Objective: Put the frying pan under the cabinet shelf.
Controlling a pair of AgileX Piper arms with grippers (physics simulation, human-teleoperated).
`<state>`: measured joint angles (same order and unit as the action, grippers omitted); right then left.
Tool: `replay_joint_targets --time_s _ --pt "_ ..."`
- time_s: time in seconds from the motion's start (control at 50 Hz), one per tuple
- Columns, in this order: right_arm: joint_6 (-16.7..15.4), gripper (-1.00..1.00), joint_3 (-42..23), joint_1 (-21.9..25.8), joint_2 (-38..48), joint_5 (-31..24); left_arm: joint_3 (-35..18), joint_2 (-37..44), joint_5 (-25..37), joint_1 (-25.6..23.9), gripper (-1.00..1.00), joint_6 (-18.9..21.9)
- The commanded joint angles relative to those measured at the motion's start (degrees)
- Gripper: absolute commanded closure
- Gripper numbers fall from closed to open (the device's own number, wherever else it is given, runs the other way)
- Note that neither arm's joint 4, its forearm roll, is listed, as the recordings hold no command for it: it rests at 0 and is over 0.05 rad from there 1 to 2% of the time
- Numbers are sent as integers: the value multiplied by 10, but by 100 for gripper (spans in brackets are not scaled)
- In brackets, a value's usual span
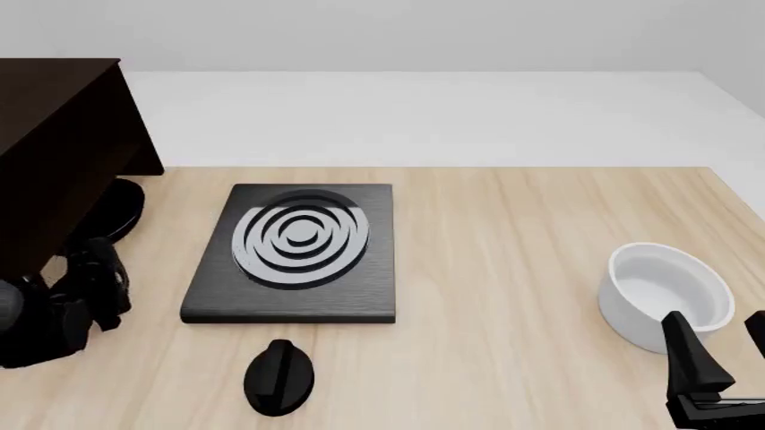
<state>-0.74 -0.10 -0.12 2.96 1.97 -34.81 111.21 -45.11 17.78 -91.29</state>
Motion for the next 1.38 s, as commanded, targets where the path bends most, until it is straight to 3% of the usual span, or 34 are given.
replay_joint_targets --time_s 0.02,0.4,0.64,0.94,1.14,1.3,1.38 --pt "0 -100 0 0 0 0 34 -40 2 -57 -100 -6" --pt "0 -100 0 0 0 0 122 -191 48 -116 -100 5" --pt "0 -100 0 0 0 0 163 -305 115 -133 -100 30" --pt "0 -100 0 0 0 0 197 -493 268 -148 -100 92" --pt "0 -100 0 0 0 0 209 -606 370 -187 -100 130" --pt "0 -100 0 0 0 0 223 -651 406 -211 -100 145" --pt "0 -100 0 0 0 0 204 -666 430 -215 -100 186"
